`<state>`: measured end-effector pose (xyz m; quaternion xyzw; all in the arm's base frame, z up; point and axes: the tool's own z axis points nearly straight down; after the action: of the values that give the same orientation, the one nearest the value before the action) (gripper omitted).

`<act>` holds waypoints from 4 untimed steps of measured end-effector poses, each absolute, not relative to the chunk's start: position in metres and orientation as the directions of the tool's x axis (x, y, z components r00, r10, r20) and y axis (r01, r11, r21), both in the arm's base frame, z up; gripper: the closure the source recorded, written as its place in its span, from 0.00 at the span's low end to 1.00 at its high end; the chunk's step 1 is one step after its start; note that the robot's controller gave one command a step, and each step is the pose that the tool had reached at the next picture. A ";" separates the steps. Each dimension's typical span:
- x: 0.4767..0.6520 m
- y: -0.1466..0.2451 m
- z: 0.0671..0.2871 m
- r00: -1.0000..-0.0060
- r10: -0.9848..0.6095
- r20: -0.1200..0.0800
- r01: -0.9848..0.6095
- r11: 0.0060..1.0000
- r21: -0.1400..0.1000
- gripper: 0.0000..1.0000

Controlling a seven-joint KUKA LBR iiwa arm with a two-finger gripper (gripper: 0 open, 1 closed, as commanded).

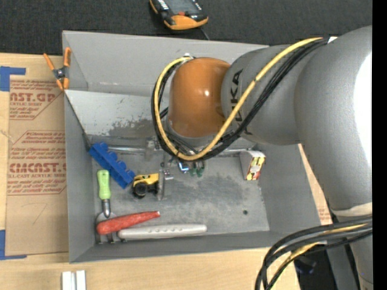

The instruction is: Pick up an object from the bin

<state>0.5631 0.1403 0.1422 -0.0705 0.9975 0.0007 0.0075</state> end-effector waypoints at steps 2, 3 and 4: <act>0.556 0.120 0.070 -1.000 0.019 -0.020 0.019 1.000 0.007 0.00; 0.560 0.122 0.074 -0.993 -0.120 0.003 -0.120 0.993 0.003 1.00; 0.560 0.122 0.074 -0.993 -0.120 0.003 -0.120 0.993 0.003 1.00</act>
Offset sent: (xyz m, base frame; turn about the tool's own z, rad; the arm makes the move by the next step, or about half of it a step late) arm -0.0072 -0.0212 -0.0722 0.1610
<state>0.5596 0.1219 0.0743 -0.0601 0.9982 0.0016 -0.0018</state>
